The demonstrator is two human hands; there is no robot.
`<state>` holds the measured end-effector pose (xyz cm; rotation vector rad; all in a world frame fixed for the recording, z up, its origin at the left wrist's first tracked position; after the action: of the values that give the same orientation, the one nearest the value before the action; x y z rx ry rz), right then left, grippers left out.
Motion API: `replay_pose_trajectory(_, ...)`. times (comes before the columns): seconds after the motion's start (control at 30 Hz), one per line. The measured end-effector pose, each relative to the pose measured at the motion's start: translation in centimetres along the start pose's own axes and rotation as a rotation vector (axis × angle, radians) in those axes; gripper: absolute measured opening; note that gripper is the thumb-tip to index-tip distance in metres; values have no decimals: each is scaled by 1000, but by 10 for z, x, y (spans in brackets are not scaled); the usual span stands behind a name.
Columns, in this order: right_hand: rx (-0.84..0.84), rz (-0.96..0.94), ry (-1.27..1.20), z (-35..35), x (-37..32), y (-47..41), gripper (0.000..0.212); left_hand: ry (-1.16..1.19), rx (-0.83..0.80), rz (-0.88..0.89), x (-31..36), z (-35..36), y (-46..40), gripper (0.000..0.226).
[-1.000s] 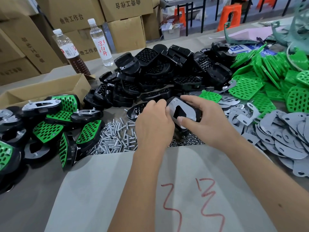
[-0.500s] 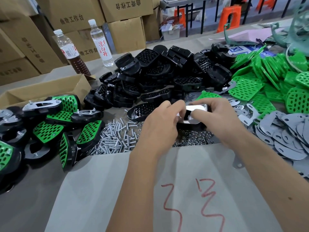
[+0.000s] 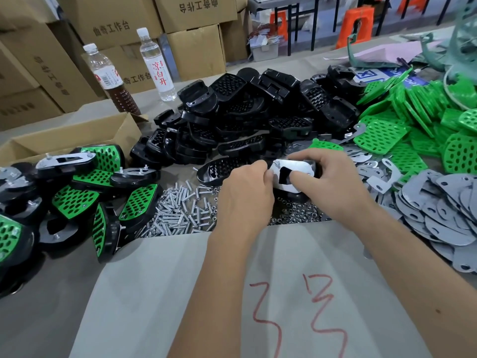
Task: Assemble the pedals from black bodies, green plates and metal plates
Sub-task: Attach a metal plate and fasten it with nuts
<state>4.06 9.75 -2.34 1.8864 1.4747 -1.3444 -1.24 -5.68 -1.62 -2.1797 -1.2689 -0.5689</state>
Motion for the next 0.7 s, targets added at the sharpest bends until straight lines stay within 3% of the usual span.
replay_pose_trajectory(0.3,-12,73,-126,0,7,-2,35,-46,-29,164,-1,-2,-3,29)
replay_pose_trajectory(0.4,22,81,-164,1,8,-2,32,-22,20,129,-3,0,-4,26)
replay_pose_trajectory(0.5,98,80,-231,3,7,-1,18,248,147,-59,-11,-1,-4,24)
replay_pose_trajectory(0.57,79,73,-362,8,5,-1,25,476,178,-243,-15,-2,-3,29)
replay_pose_trajectory(0.63,11,63,-502,15,-1,0,26,834,67,-410,-17,4,-5,39)
replay_pose_trajectory(0.7,-75,40,-588,22,-6,1,23,1138,-55,-466,-14,7,-6,36)
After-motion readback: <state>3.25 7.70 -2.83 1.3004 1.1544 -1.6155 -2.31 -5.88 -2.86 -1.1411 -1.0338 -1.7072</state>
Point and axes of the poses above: each hand's wrist, its own y-axis away from the middle knuckle, its own z-axis out of the palm, x = y × z, the point moved 4 cm from there along -y, towards the middle knuckle, and after that the axes turned 6 degrees about y, right-handed, at the moved point
